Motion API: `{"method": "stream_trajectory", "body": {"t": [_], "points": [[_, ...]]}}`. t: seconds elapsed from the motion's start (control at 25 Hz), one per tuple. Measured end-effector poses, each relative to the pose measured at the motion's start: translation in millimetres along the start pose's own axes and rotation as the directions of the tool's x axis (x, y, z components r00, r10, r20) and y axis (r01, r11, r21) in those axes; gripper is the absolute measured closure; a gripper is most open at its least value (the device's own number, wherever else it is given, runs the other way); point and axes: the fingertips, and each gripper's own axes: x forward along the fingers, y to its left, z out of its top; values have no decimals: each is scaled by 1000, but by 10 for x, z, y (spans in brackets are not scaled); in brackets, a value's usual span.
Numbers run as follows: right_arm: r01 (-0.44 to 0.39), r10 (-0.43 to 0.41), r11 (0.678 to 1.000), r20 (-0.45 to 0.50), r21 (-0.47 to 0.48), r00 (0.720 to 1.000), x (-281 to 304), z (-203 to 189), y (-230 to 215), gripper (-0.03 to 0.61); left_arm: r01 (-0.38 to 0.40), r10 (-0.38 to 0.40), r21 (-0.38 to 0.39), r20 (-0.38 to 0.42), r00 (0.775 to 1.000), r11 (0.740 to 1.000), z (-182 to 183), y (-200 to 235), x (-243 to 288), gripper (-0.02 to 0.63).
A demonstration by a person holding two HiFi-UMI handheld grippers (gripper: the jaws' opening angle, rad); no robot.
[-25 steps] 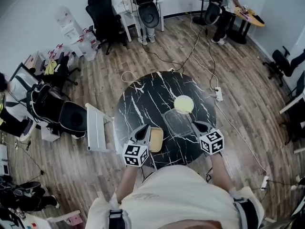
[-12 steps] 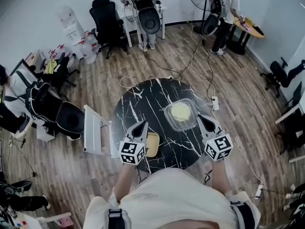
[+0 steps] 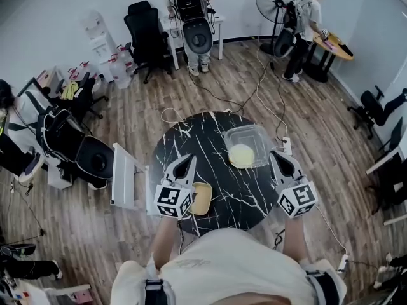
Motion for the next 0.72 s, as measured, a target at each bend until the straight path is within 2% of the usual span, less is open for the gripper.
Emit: {"method": "stream_trajectory", "body": {"t": [0.32,0.72], "points": [[12,-13,1000,31,12,999,12,55,-81,571,-29,28,23,45,999,999,231,101,-38,597],[13,-14,1000,33,28,999,-26,92,-71,571,-66,65,20,53,996,998,250,164,-132,597]]}}
